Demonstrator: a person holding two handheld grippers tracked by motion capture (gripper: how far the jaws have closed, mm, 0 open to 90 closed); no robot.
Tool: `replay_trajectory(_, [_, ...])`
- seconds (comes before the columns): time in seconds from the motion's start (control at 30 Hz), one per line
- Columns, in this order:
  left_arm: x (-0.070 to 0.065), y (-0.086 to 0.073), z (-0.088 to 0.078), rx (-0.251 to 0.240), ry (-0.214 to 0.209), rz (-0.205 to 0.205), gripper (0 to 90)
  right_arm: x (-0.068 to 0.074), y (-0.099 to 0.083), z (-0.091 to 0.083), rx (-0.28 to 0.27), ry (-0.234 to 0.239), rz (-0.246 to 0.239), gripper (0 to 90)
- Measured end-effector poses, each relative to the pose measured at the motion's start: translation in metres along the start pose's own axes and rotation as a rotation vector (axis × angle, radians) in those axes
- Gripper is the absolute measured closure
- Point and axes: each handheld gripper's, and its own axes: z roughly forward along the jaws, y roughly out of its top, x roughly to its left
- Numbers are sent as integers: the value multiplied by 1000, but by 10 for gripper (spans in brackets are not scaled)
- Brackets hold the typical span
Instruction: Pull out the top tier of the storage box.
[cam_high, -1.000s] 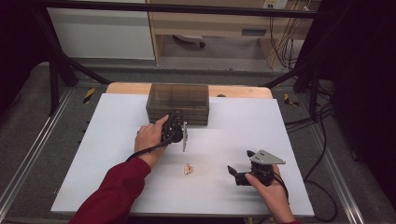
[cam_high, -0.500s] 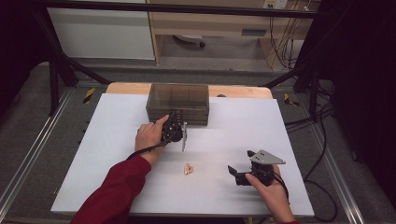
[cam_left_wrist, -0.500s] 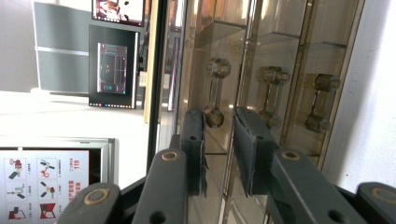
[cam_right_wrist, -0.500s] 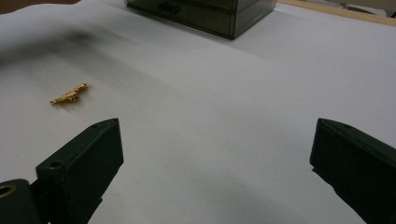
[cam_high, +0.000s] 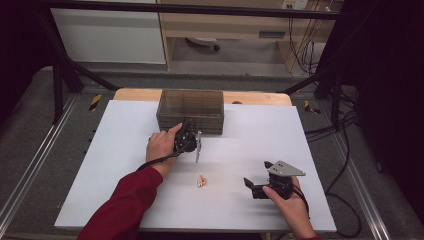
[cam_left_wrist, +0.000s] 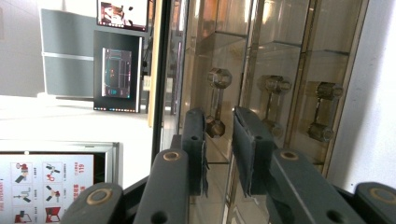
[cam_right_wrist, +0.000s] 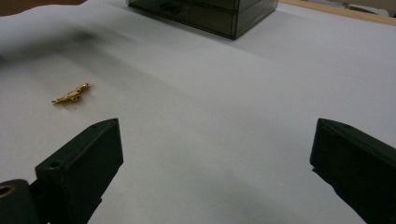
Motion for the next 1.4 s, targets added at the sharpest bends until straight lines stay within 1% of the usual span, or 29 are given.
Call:
replay_trajectory(0.23, [-1, 2, 1, -7, 11, 10, 761, -1, 0, 1, 3, 2, 0, 30])
replay_trajectory(0.37, [-1, 4, 1, -15, 24, 12, 777, 0, 0, 1, 3, 2, -1, 30])
replay_trajectory(0.4, [-2, 4, 1, -13, 28, 21, 784, 0, 0, 1, 3, 2, -1, 30])
replay_trajectory(0.47, [-2, 5, 1, -8, 32, 22, 796, -1, 0, 0, 2, 2, -1, 30])
replay_trajectory(0.53, [-3, 5, 1, -6, 37, 37, 799, -1, -1, 0, 2, 1, 0, 30])
replay_trajectory(0.63, [-1, 4, 0, -9, 29, 24, 802, 0, 0, 0, 2, 1, -1, 30])
replay_trajectory(0.83, [-1, 5, -4, -6, 20, 28, 804, 1, 0, 0, -5, 9, -4, 30])
replay_trajectory(0.93, [-1, 6, -6, -2, 15, 22, 804, 1, 0, 0, -5, 8, -5, 30])
replay_trajectory(1.17, [-3, 7, -13, -1, 16, 26, 804, 2, 1, 0, -13, 17, -12, 29])
replay_trajectory(1.2, [-3, 7, -15, -1, 15, 20, 804, 2, 1, -1, -14, 19, -13, 29])
replay_trajectory(1.33, [-5, 7, -20, 3, 18, 29, 804, 2, 2, -1, -15, 20, -13, 28])
replay_trajectory(1.4, [-6, 8, -23, 5, 19, 27, 804, 3, 2, -2, -15, 21, -16, 28])
